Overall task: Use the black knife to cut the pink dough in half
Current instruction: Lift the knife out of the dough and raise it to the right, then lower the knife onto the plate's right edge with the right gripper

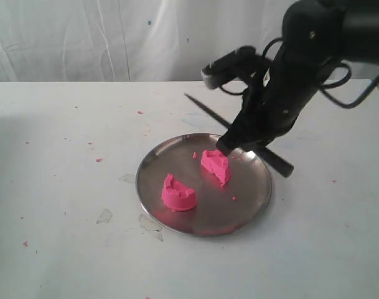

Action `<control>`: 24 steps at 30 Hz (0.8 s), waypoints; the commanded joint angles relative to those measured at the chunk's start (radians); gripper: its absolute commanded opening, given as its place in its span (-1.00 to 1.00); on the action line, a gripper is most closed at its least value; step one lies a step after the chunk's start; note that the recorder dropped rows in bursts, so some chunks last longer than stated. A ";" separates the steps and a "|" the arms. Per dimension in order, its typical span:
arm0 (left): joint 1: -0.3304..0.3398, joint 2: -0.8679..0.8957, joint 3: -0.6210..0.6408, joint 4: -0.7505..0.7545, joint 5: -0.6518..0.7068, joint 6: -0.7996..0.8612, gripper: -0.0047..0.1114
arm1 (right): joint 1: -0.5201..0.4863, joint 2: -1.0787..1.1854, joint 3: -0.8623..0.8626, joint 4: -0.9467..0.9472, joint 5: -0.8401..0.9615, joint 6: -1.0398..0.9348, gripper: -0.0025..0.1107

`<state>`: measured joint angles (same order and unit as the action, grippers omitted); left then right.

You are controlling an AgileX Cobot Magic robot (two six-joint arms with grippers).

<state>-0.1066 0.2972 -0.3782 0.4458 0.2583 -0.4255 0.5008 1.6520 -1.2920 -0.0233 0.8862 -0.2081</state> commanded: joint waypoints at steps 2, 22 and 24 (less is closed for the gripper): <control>0.003 -0.008 0.005 0.010 -0.004 0.003 -0.92 | -0.003 -0.164 0.006 -0.164 0.014 0.134 -0.96; 0.003 -0.008 0.005 0.010 -0.004 0.003 -0.92 | -0.282 0.069 0.061 0.357 0.032 -0.154 -0.96; 0.003 -0.008 0.005 0.010 -0.004 0.003 -0.92 | -0.292 0.119 0.061 0.388 0.020 -0.181 -0.96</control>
<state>-0.1063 0.2972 -0.3782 0.4458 0.2583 -0.4255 0.2338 1.7165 -1.2341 0.2502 0.9117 -0.3095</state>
